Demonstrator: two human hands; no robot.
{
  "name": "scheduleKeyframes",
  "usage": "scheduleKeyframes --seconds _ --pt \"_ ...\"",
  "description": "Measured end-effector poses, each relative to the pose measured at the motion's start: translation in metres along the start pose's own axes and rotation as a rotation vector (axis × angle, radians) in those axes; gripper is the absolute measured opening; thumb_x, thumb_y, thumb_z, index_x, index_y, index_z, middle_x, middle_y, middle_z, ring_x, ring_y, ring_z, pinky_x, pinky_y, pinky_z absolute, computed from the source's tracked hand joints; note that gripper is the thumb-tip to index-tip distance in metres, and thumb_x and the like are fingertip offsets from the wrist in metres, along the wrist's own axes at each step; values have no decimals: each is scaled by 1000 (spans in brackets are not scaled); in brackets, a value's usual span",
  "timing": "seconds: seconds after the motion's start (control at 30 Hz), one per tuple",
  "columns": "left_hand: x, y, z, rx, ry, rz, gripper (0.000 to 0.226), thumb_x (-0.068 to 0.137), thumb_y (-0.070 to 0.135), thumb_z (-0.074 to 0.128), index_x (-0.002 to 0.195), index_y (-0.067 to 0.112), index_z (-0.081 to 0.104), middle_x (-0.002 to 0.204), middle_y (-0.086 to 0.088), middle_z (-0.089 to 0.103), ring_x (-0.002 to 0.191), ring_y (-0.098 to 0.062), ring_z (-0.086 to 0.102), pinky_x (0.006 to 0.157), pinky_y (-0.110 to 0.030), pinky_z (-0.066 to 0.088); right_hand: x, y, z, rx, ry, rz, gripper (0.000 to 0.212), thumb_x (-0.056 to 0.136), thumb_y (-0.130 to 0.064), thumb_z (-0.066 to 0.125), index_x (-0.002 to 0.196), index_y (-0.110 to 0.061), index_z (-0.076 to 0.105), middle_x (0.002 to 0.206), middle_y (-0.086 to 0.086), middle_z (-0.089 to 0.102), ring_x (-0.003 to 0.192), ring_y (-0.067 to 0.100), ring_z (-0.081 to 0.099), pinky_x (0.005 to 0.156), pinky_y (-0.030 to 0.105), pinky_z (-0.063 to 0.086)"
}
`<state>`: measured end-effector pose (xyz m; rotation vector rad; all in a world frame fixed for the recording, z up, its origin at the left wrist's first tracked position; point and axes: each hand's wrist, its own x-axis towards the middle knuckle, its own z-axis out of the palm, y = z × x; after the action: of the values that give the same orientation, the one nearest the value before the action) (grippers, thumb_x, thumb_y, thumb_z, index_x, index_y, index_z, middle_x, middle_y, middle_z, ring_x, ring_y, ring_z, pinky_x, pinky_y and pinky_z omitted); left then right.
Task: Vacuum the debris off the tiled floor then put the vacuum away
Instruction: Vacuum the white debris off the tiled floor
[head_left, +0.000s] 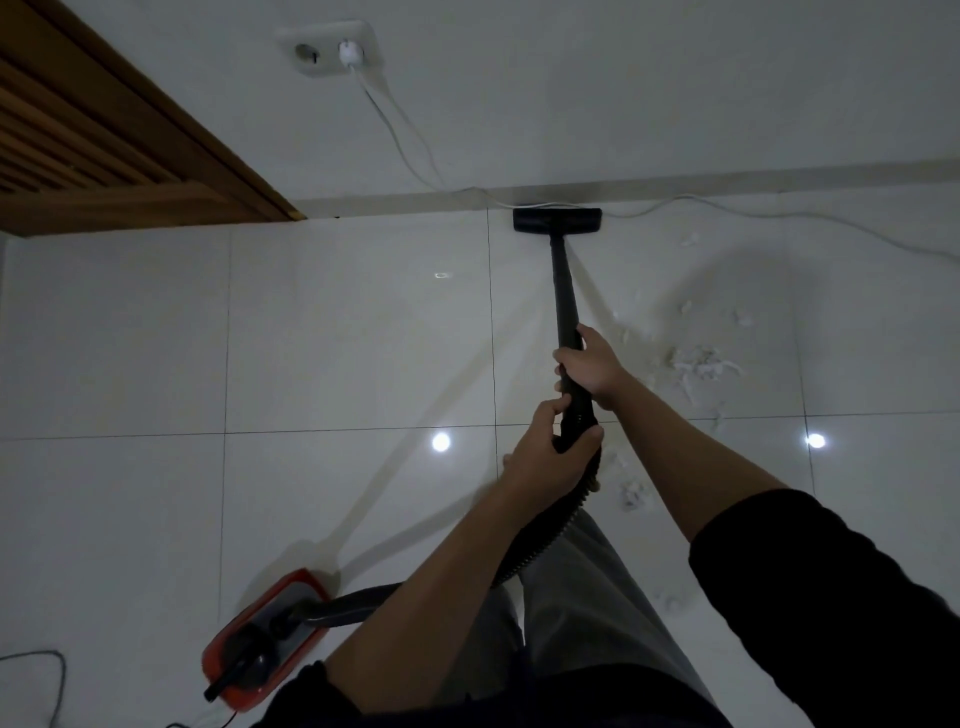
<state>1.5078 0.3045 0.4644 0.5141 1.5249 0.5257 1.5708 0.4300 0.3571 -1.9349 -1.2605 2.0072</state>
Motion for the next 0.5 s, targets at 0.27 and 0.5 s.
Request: scheduleKeyframes --seconds 0.27,0.5 --pt "-17 -19 3 -113 -124 -3 63 97 32 55 149 33 19 115 -11 64 81 -23 72 77 -40 60 -11 15 -1 19 -1 12 35 97 1 50 131 2 44 75 11 49 55 20 51 51 31 50" --pt "-40 -39 19 -121 -72 81 62 98 26 53 151 23 21 109 -10 62 76 -24 69 60 -32 60 -35 36 0 31 5 -2 36 97 0 50 132 3 44 75 11 51 57 20 52 55 33 51"
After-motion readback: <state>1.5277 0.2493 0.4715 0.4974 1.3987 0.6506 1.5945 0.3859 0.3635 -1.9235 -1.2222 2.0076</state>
